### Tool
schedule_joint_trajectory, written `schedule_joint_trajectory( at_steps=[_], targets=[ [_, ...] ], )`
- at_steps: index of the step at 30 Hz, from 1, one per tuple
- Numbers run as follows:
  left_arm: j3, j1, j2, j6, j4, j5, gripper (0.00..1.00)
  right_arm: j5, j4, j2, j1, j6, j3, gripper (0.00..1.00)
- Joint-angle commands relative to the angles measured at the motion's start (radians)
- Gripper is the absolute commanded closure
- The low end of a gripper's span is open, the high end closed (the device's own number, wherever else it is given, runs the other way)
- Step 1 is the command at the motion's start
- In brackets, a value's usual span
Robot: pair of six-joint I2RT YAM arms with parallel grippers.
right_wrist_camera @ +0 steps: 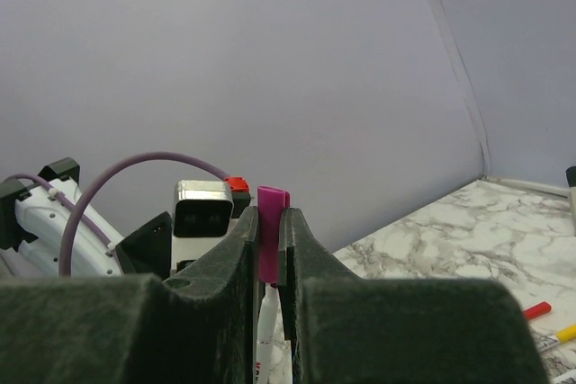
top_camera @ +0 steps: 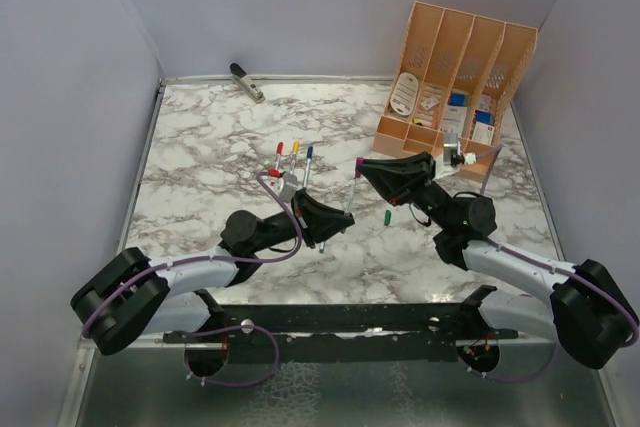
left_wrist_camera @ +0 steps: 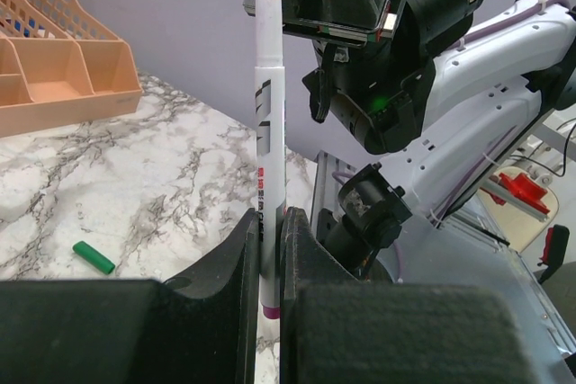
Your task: Insert the pens into the pen caps
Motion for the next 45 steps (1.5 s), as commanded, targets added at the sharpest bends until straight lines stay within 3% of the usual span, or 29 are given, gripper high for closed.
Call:
schedule_joint_trajectory(
  at_steps=[1,45],
  targets=[
    [0.032,-0.005,0.016,0.007,0.053,0.014,1.00,-0.023,0.040,0.014,0.007,0.017,-0.011,0.99],
    [0.022,-0.004,0.005,0.007,0.057,0.028,1.00,0.012,0.080,0.037,0.008,-0.006,0.010,0.99]
  ],
)
